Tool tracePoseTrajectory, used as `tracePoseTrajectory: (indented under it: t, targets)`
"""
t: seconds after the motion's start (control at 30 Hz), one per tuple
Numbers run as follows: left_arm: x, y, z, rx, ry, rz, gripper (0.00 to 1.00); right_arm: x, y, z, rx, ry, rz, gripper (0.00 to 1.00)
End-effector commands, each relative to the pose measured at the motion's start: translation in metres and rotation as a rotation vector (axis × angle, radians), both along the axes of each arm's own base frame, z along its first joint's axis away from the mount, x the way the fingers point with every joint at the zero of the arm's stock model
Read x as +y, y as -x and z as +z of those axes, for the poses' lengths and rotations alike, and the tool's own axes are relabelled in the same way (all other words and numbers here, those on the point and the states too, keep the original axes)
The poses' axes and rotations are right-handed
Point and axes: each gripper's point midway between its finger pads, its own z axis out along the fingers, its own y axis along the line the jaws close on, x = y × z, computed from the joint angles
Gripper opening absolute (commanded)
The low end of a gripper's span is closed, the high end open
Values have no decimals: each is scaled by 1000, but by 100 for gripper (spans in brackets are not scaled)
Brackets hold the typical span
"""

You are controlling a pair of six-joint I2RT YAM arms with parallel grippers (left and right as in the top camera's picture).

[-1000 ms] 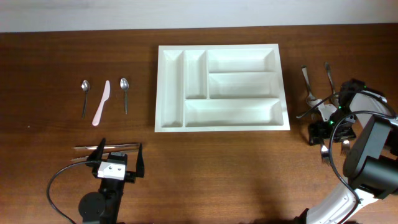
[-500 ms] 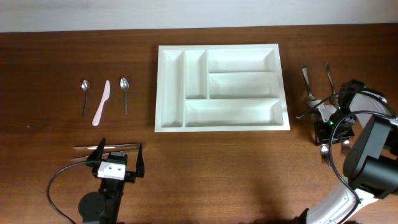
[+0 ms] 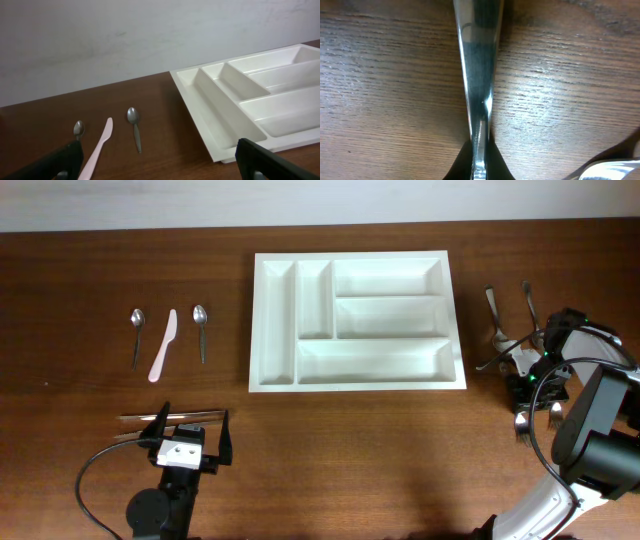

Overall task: Pack container
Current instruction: 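Lower the right gripper and grasp a silver fork by its handle, then lift the fork and carry it over the tray's upper-right compartment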

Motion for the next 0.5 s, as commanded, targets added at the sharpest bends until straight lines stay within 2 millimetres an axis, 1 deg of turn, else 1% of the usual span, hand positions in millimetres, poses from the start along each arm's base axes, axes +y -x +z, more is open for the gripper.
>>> tracePoseTrajectory:
  t: [0.0,0.07,0.2,0.37,0.47]
  targets:
    - [3,0,-1,-2,-13,13,99,12,-6,-2,9,-21,-11,4]
    - [3,0,-1,-3,-13,13,99,14,-14,7,1,-18,4,4]
    - [3,0,-1,-2,-13,13,99,15,-40,42,-38,-4,21,4]
    - [3,0,-1,-3,-13,13,99,4,-73,96,-135,39,-58,4]
    - [3,0,-1,-3,-13,13,99,1,-93,131,-217,64,-151,4]
